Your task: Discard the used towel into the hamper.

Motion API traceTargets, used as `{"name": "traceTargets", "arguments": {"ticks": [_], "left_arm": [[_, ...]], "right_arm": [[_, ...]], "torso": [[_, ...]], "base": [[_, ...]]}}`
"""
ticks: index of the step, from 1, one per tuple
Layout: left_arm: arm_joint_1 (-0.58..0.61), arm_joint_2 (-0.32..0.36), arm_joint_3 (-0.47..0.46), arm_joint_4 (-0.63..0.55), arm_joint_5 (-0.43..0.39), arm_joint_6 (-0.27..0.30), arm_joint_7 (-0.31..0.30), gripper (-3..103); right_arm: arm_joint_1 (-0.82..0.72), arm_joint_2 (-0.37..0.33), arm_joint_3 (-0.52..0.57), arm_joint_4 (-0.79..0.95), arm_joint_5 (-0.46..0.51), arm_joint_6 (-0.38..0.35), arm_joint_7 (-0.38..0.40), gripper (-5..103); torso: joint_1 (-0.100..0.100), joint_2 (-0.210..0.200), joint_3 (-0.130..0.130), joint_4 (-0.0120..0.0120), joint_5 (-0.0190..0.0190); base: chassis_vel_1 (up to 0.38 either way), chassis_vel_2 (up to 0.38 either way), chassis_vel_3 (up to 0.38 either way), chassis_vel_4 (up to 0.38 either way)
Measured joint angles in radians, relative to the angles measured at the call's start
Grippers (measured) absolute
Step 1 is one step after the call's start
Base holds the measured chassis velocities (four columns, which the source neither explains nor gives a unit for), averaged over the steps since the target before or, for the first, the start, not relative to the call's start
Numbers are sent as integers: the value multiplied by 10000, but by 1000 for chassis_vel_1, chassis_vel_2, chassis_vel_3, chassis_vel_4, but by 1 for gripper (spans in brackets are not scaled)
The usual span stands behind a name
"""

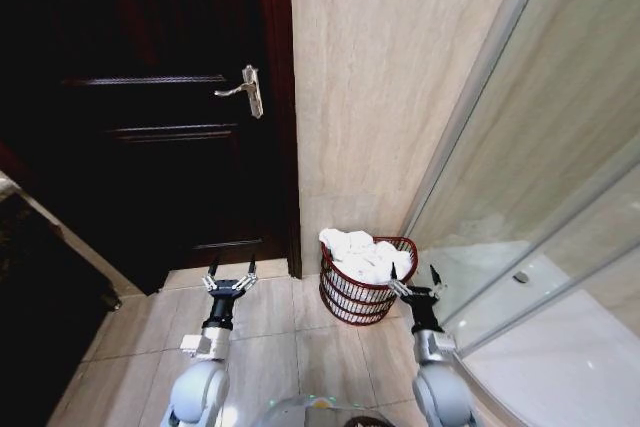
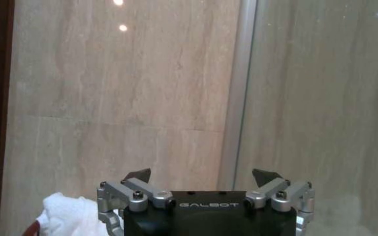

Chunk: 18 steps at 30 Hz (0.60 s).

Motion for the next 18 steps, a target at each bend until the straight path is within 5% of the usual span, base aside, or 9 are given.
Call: {"name": "traceTargets", "arguments": {"ticks": [18], "left_arm": [[-21,-40,-184,-103,-7,128,-62,100]], "right_arm": [[-424,100,613,263,546,41,-652,100]], "torso": [[318,761,442,1,0]], "base": [[2,3,3,3]]}}
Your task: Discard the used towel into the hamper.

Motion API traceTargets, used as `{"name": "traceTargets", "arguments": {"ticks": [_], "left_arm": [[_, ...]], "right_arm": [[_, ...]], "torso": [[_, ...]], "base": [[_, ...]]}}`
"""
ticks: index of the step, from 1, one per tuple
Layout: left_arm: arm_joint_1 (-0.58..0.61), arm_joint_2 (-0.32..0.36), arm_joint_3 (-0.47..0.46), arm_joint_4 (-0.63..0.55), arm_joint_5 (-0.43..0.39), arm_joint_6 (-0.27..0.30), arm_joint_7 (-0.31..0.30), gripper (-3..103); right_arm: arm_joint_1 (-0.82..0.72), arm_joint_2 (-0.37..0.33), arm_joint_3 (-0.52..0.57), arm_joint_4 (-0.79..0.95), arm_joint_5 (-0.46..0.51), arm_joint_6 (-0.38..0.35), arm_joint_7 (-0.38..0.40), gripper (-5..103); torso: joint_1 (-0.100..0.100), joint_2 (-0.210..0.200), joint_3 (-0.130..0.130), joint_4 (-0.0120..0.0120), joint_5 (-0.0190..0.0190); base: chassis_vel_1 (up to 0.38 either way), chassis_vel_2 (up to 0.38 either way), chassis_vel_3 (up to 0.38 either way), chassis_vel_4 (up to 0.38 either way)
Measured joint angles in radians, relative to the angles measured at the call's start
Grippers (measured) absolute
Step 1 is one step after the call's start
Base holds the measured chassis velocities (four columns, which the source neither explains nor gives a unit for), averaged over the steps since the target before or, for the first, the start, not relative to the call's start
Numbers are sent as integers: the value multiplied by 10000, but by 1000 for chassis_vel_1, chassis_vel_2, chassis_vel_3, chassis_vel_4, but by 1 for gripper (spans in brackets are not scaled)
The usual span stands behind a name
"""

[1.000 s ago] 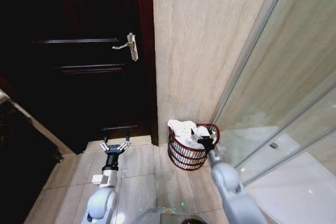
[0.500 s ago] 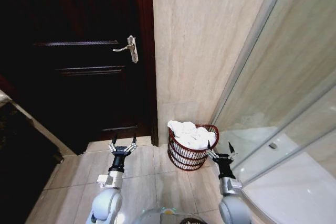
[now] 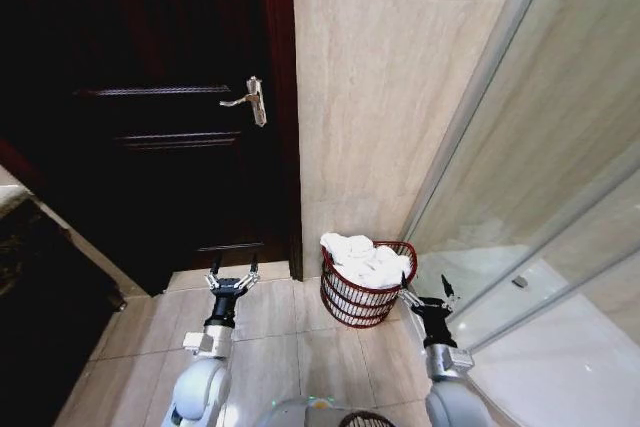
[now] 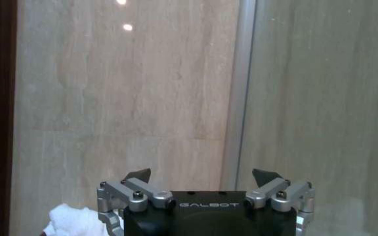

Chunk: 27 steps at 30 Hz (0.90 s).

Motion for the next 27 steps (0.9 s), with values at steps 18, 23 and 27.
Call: {"name": "traceTargets", "arguments": {"ticks": [18,23,27], "left_arm": [[112,144,-29,-133,208,343,-287,100],[-1,196,269,-192,398,422,-514,100],[-219,380,650,-451,494,688,-697,100]], "right_arm": [[-428,213,396,565,78,-168,-77,100],[-376,440,873,806,65,-360,-272,100],[-522,839,1499,1595,331,-664,-1107,100]], "torso": [[300,691,389,2,0],[363,838,475,3,0],[453,1059,603,2,-2]], "base": [[60,55,47,54],[0,0,0,0],[0,0,0,0]]}}
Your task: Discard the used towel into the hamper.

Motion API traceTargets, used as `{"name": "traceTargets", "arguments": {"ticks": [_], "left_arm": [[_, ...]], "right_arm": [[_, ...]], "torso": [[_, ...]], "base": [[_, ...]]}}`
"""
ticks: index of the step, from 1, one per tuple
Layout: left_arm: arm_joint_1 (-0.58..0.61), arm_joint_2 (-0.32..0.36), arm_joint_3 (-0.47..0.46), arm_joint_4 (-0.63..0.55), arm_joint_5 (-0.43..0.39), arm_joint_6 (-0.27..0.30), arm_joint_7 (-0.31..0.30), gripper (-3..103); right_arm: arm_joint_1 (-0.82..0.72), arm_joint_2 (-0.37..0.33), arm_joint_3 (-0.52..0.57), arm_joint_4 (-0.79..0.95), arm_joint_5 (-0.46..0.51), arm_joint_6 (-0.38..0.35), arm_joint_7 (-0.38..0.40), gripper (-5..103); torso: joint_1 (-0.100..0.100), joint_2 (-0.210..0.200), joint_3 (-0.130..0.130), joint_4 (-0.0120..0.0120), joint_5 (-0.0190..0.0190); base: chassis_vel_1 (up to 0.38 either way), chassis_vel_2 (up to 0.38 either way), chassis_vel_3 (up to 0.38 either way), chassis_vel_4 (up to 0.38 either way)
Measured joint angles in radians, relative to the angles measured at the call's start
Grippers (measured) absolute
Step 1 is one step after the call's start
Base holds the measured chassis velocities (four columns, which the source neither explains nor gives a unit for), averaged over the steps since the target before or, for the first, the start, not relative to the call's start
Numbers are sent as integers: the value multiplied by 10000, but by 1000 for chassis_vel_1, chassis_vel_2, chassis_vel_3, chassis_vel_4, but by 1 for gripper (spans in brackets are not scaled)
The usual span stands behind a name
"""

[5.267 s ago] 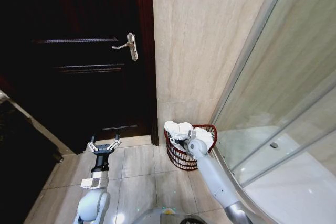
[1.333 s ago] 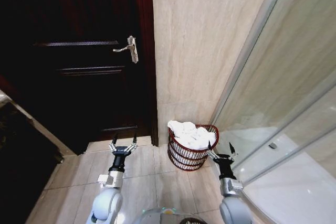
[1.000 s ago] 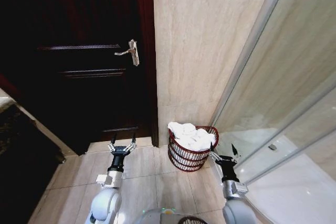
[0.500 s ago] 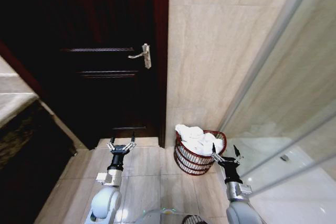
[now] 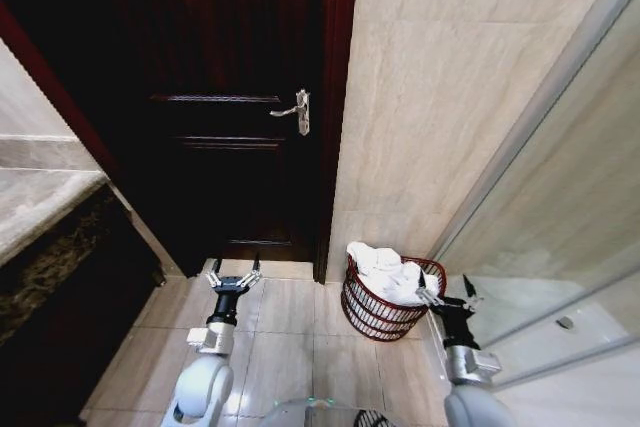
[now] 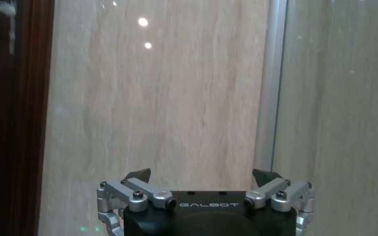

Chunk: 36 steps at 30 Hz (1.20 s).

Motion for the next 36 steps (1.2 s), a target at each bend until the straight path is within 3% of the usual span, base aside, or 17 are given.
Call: {"name": "traceTargets", "arguments": {"ticks": [4,19,36], "left_arm": [[27,41,63,-447,-8,307,-159,100],[595,-209,-636,-1269,185,296,-392,100],[732,-320,-174,-1774,567,594,-765,100]], "right_arm": [[4,7,49,414,79,-156,-293,100],[272,136,-725,886,-284,-573,-421,100],[-304,-2,-37,902,125,7,-738,100]], "torso": [[79,178,99,-1,1],[325,744,415,3,2],[589,1329,728,2,2]], "base": [[0,0,0,0],[0,0,0,0],[0,0,0,0]]}}
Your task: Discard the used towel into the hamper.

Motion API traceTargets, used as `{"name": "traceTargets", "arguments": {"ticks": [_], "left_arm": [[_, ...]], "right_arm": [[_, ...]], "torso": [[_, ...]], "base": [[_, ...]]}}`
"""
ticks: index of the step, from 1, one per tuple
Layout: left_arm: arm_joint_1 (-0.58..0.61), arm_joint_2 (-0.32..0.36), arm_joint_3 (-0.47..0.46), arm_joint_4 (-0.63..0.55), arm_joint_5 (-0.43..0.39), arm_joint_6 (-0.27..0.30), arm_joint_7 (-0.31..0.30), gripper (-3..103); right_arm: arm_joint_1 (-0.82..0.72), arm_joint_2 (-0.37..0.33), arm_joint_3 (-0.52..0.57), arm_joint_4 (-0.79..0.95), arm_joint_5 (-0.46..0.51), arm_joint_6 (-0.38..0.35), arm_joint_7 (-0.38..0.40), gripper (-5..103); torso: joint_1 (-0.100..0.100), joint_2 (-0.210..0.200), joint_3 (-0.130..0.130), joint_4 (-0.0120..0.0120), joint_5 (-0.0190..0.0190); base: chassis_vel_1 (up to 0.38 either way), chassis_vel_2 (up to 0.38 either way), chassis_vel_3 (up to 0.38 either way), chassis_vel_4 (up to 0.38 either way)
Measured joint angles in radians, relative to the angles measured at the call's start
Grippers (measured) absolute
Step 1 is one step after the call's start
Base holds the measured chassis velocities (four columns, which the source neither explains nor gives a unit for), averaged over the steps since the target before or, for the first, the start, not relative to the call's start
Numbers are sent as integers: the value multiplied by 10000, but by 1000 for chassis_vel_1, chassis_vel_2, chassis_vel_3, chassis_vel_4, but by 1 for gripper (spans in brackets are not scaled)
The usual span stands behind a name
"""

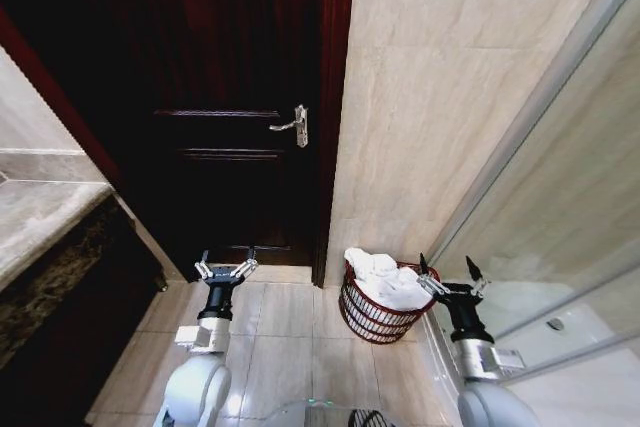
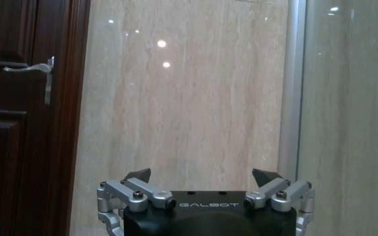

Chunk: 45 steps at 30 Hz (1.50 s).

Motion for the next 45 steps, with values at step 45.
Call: {"name": "traceTargets", "arguments": {"ticks": [45], "left_arm": [[21,77,183,-209,42,81,-65,100]], "right_arm": [[126,-60,-185,494,-87,-457,17,100]], "torso": [[1001,2265,1266,0,0]], "base": [[0,0,0,0]]}}
